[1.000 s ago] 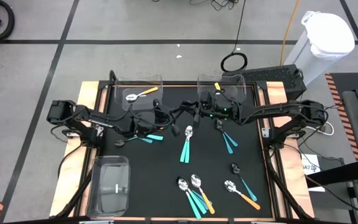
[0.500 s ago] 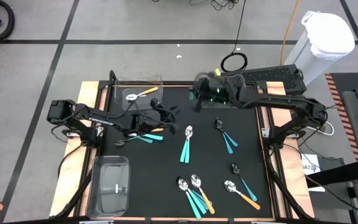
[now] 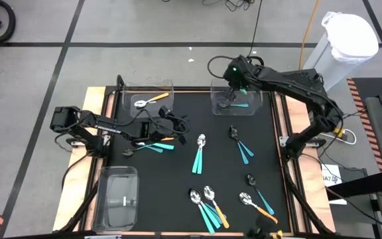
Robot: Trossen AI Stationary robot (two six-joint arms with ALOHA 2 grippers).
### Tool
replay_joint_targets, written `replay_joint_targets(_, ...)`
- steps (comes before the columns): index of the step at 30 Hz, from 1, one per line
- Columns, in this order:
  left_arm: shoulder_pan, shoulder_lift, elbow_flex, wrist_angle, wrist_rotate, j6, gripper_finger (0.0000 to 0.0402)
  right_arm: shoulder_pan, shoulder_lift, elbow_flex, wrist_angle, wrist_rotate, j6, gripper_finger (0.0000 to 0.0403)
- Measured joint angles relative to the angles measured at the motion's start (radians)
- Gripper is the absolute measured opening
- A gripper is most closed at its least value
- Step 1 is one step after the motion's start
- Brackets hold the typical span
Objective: Sort silverware by color (type)
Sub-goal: Put the green spoon into the top right transparent bin, then put the blue spoon into the bottom left transparent bin
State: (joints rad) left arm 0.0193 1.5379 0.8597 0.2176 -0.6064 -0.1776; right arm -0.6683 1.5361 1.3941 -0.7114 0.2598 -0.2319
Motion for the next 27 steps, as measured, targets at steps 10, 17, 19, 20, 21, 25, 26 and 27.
replay_joint_targets(10, 0.000, 0.000, 0.000, -0.006, 0.000, 0.000, 0.0120, -0.080, 0.199, 0.000, -0.037, -0.052, -0.075, 0.0000)
replay_joint_targets(17, 0.000, 0.000, 0.000, -0.026, 0.001, 0.000, 0.0120, -0.082, 0.305, 0.000, -0.039, -0.052, -0.069, 0.0023)
replay_joint_targets(19, 0.000, 0.000, 0.000, -0.031, 0.001, -0.001, 0.0120, -0.082, 0.321, 0.000, -0.033, -0.053, -0.069, 0.0038)
replay_joint_targets(20, 0.000, 0.000, 0.000, -0.037, 0.001, -0.001, 0.0120, -0.081, 0.324, 0.000, -0.029, -0.055, -0.066, 0.0046)
replay_joint_targets(21, 0.000, 0.000, 0.000, -0.044, 0.001, -0.003, 0.0120, -0.081, 0.324, 0.000, -0.026, -0.055, -0.060, 0.0054)
replay_joint_targets(25, 0.000, 0.000, 0.000, -0.102, 0.002, -0.052, 0.0120, -0.080, 0.323, 0.000, -0.015, -0.054, -0.046, 0.0092)
replay_joint_targets(26, 0.000, 0.000, 0.000, -0.124, 0.002, -0.054, 0.0120, -0.080, 0.320, 0.000, -0.012, -0.048, -0.027, 0.0102)
replay_joint_targets(27, 0.000, 0.000, 0.000, -0.147, 0.002, -0.057, 0.0120, -0.080, 0.314, 0.000, -0.007, -0.037, -0.003, 0.0111)
